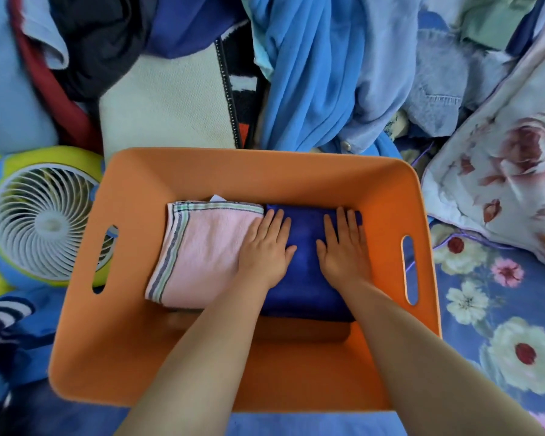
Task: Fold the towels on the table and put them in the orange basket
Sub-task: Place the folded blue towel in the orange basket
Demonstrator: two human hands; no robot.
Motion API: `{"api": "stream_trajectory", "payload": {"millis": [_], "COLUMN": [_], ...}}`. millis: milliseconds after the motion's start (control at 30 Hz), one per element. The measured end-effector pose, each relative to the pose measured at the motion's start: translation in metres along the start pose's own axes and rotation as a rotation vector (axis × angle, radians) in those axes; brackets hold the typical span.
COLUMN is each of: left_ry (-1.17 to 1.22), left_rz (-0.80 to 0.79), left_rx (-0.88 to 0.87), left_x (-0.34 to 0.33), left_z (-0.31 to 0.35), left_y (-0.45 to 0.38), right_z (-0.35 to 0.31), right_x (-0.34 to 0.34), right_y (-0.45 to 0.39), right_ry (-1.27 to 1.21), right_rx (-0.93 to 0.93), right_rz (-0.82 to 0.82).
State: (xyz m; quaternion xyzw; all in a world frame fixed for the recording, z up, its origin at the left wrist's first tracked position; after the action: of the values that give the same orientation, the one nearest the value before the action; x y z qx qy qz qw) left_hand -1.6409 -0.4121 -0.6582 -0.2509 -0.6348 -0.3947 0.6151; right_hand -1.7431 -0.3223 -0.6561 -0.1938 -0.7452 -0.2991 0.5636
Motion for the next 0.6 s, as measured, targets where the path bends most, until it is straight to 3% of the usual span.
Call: {"api": "stream_trajectory", "payload": {"millis": [200, 367, 467, 600], "left_ry": [0.135, 0.058, 0.016, 0.006], "left_rz": [-0.010, 0.072, 0.020, -0.117], "left_rx": [0.064, 0.106, 0.166, 0.349], "left_x": [0.034, 0.078, 0.095, 0.108], "left_z": [0.006, 0.001, 0.002, 0.005], "left_y": [0.020, 0.057, 0.082, 0.131], "right_z": [-0.010, -0.018, -0.026, -0.033], "right_x": [0.023, 0.053, 0.077, 0.101], "right_y": [0.024, 0.064, 0.083, 0.124], "right_ry": [-0.002, -0.078, -0.097, -0.061], "right_rx": [-0.087, -0.096, -0.017, 0.148], "right_rz": [-0.101, -0.154, -0.135, -0.258]}}
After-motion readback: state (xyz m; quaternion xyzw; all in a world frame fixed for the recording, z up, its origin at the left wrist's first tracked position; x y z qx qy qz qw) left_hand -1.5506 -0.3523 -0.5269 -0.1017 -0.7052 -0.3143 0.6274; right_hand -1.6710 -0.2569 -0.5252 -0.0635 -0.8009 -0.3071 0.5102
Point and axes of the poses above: each hand's wrist, its own y-axis away from the middle knuckle, its own x-axis out of the back of the hand, z = x × y, the point moved 5 cm from there along -y, towards the middle knuckle, and after that the axes turned 7 degrees about z, right-handed, at the moved point
